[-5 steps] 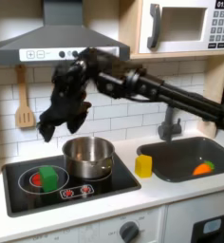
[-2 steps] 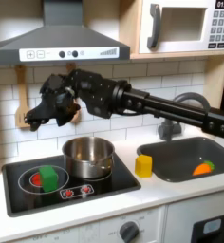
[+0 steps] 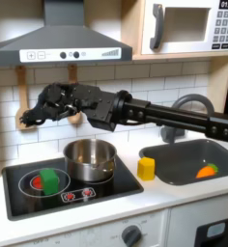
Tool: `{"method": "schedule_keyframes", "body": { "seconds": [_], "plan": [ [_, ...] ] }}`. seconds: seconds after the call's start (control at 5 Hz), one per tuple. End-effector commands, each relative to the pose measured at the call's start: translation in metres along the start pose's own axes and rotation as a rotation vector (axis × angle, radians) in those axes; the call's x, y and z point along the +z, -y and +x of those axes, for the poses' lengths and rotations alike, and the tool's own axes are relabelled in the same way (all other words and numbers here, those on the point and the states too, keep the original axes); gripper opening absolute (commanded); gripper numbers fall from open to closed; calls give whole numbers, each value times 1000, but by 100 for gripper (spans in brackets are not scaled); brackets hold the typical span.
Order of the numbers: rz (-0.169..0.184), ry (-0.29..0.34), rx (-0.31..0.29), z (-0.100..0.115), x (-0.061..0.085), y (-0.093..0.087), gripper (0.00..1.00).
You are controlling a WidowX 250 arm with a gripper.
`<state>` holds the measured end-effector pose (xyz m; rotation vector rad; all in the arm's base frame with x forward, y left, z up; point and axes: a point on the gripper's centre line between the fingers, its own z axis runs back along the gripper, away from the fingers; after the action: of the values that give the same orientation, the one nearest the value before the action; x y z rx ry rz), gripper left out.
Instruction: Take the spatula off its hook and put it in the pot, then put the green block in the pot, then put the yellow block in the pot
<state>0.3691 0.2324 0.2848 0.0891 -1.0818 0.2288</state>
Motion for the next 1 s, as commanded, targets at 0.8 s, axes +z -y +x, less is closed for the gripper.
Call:
{"method": "schedule_keyframes", "body": {
  "seconds": [0.8],
  "plan": [
    [-10,82,34,28,-61,6,100]
  ]
}}
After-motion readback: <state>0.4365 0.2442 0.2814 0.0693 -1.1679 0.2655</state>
